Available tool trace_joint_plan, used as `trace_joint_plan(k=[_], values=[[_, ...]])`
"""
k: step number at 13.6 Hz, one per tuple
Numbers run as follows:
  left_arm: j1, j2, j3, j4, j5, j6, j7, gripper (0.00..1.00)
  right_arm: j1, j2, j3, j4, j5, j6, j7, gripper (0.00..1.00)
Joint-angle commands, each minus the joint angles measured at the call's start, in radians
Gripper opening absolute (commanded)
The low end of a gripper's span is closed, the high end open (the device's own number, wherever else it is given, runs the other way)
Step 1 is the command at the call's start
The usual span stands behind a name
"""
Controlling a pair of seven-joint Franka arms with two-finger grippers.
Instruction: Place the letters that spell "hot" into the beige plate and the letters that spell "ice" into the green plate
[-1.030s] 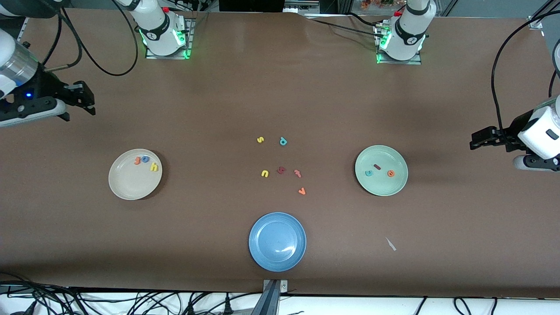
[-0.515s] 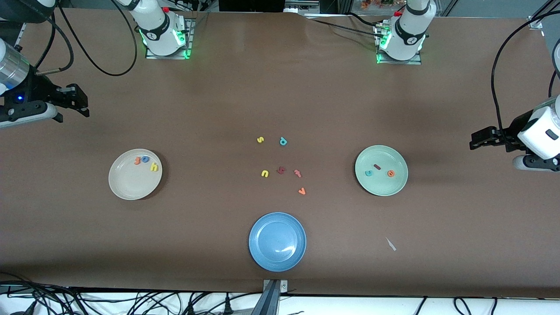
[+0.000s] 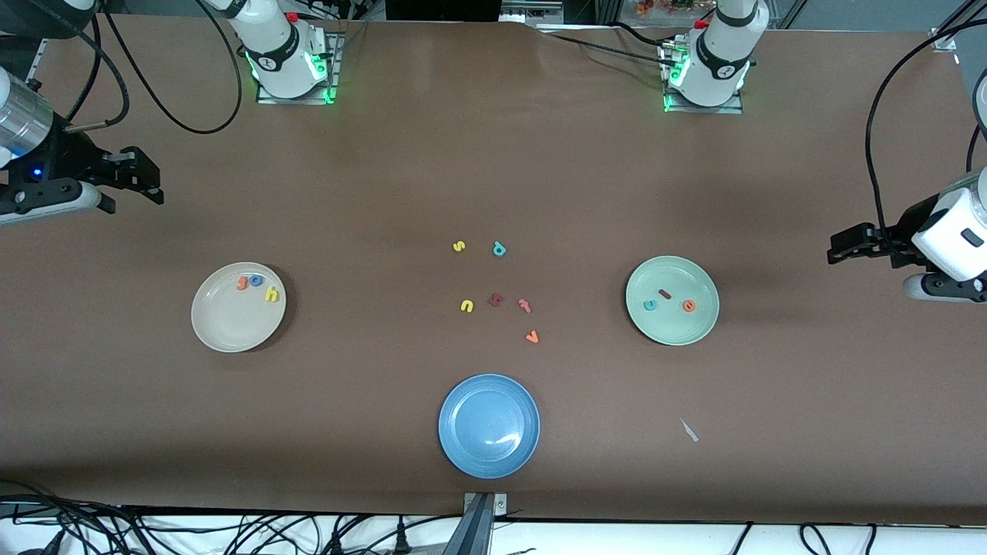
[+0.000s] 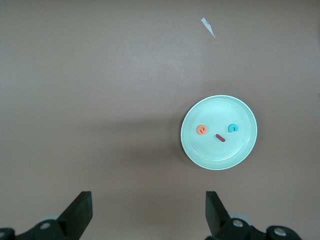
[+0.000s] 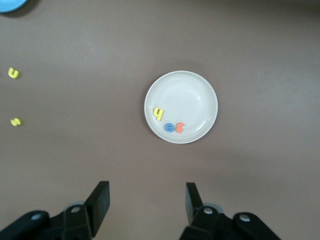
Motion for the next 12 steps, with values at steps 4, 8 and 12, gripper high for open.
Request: trace_joint_plan(k=[4,8,12], values=[[0.001,0.000,0.003,0.000,-0.018,0.008,0.032,0.99,-0.022,0.012,0.008,0.038,0.029,-0.038,0.048,1.00],[0.001,0.002,0.003,0.000,-0.017,0.008,0.032,0.99,-0.022,0.012,-0.003,0.055,0.027,-0.038,0.051,1.00],[0.001,0.003,0.003,0.000,-0.017,0.008,0.032,0.99,-0.022,0.012,-0.003,0.056,0.015,-0.052,0.043,1.00]])
